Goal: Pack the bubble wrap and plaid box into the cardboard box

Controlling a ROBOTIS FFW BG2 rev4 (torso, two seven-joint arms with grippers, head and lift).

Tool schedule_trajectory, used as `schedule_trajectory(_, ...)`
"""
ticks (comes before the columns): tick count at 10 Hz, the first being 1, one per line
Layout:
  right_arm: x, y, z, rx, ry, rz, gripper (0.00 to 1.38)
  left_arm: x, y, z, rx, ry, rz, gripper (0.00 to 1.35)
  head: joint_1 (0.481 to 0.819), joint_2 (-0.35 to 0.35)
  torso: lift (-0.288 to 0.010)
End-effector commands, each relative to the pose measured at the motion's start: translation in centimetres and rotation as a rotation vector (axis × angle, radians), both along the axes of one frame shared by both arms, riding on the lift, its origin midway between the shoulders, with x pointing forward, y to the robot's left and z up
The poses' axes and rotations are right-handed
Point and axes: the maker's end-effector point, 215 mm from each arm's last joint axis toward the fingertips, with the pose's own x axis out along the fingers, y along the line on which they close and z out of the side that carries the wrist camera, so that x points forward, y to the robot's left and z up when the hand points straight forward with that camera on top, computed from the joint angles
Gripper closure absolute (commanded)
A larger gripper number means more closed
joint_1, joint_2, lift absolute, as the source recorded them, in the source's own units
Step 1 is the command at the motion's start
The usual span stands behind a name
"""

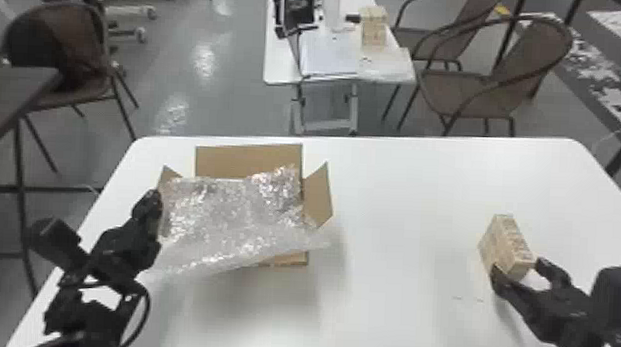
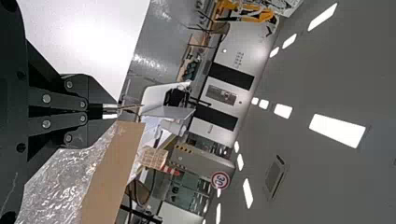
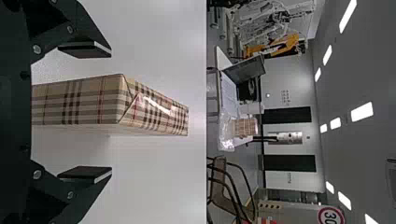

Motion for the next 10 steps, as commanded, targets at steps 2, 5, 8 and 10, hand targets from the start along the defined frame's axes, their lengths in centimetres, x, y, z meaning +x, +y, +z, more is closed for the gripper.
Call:
schedule_trajectory(2,0.29,-0.06,-0.60,0.006,0.011,-0.013,0.72,0.01,-0.01,0.02,0.001,0.000,-0.001,1.21,0.695,0.093,-0.089)
schedule_trajectory(5,0.43,-0.21,-0.80,0.006,0.020,-0.021,0.91,-0.05,-0.04,-0.07,-0.002,0.001,-0.001,1.21,0.695,0.090,-0.089)
schedule_trajectory(8,0.24,-0.32,-0.93,0.015,0.022,-0.027,0.99,-0.05,0.02,0.00,-0.001,-0.001,0.000,1.21,0.695,0.089,-0.089)
schedule_trajectory(10,0.14,-0.34,-0.93,0.025,0.021,-0.030,1.00,-0.05,0.03,0.01,-0.003,-0.001,0.000,1.21,0.695,0.089,-0.089)
